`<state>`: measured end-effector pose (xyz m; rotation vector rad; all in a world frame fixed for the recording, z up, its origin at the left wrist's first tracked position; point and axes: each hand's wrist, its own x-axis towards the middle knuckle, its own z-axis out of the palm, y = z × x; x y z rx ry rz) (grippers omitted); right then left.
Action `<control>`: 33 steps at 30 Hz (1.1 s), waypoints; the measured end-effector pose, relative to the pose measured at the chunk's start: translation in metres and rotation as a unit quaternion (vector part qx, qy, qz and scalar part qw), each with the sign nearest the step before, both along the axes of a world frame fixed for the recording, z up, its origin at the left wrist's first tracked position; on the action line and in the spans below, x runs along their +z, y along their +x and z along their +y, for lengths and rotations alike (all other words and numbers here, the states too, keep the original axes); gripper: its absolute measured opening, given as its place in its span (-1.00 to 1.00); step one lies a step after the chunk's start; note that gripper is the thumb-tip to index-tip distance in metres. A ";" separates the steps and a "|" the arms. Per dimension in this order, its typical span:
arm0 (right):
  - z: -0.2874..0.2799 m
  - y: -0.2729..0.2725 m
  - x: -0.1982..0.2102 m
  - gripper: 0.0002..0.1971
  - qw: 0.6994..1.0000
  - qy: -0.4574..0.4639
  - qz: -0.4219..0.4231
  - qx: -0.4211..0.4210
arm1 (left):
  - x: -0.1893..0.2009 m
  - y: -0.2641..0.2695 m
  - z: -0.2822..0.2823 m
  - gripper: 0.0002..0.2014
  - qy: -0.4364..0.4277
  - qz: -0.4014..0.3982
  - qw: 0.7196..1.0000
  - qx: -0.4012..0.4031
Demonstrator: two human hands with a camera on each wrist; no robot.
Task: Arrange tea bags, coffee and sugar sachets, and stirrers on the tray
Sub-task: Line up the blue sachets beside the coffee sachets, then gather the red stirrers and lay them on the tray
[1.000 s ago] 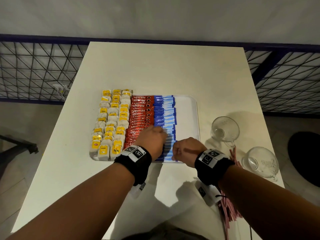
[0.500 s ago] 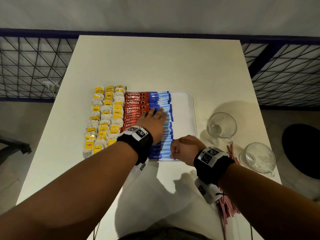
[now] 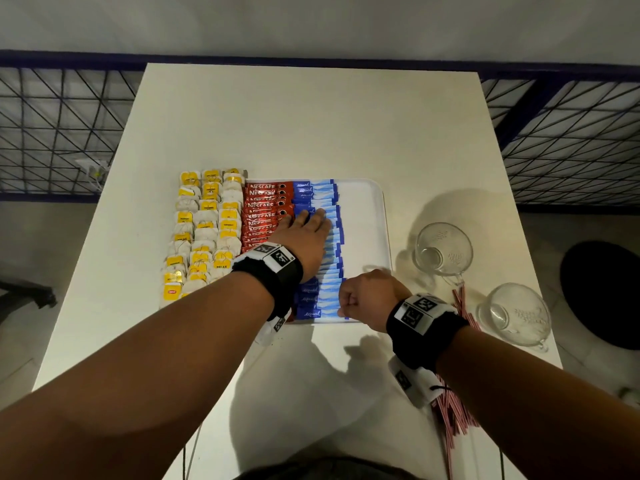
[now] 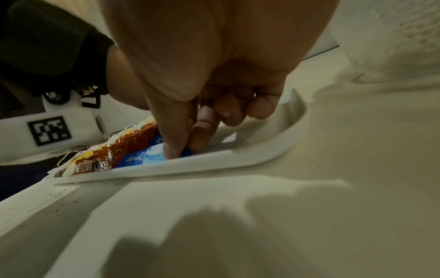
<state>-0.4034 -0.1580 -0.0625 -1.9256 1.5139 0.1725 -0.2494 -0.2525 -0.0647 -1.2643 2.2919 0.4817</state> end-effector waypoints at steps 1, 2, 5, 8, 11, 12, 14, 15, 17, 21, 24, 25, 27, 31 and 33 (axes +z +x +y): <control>0.000 0.000 0.001 -0.85 1.000 -0.001 -0.002 0.000 | 0.001 0.000 0.000 -0.27 -0.002 -0.001 1.000 -0.002; 0.000 0.001 0.001 -0.87 1.000 -0.001 -0.002 0.000 | 0.002 0.001 0.001 -0.27 -0.004 0.001 1.000 -0.001; 0.000 0.003 0.003 -0.89 1.000 0.002 0.000 0.007 | 0.006 0.006 0.002 -0.34 -0.006 0.014 1.000 0.011; 0.000 0.005 0.002 -0.86 1.000 0.003 -0.004 0.006 | 0.006 0.012 0.004 -0.32 -0.003 0.004 1.000 0.005; 0.001 0.007 0.001 -0.80 1.000 0.000 0.006 0.001 | 0.003 0.013 0.006 -0.29 0.007 -0.013 1.000 -0.004; 0.001 0.007 0.001 -0.79 1.000 -0.008 0.008 0.000 | 0.004 0.013 0.007 -0.29 0.007 -0.012 1.000 -0.004; 0.002 0.007 0.003 -0.81 1.000 -0.026 0.002 0.000 | 0.007 0.013 0.008 -0.32 0.001 0.003 1.000 -0.003; 0.001 0.008 0.004 -0.83 0.999 -0.034 -0.002 0.000 | 0.008 0.013 0.008 -0.35 -0.003 0.012 1.000 -0.003; 0.000 0.008 0.006 -0.80 0.999 -0.038 -0.002 0.008 | 0.010 0.013 0.010 -0.36 -0.007 0.025 1.000 -0.002; -0.001 0.010 0.008 -0.74 0.999 -0.035 0.014 0.030 | 0.012 0.014 0.013 -0.36 -0.007 0.028 1.000 0.001; 0.001 0.006 0.013 -0.79 0.999 -0.051 -0.008 -0.004 | 0.022 0.013 0.018 -0.37 -0.023 0.070 0.997 0.019; 0.003 0.003 0.017 -0.81 0.997 -0.064 -0.034 -0.035 | 0.027 0.011 0.023 -0.38 -0.034 0.100 0.994 0.028; 0.007 -0.005 0.028 -0.86 0.985 -0.093 -0.102 -0.104 | 0.037 0.003 0.037 -0.43 -0.070 0.189 0.978 0.044; 0.030 -0.037 0.048 -0.92 0.973 -0.136 -0.146 -0.118 | 0.047 -0.023 0.084 -0.66 -0.120 0.307 0.942 0.059; 0.050 -0.058 0.052 -0.95 0.974 -0.134 -0.143 -0.111 | 0.044 -0.038 0.111 -0.72 -0.089 0.312 0.941 0.097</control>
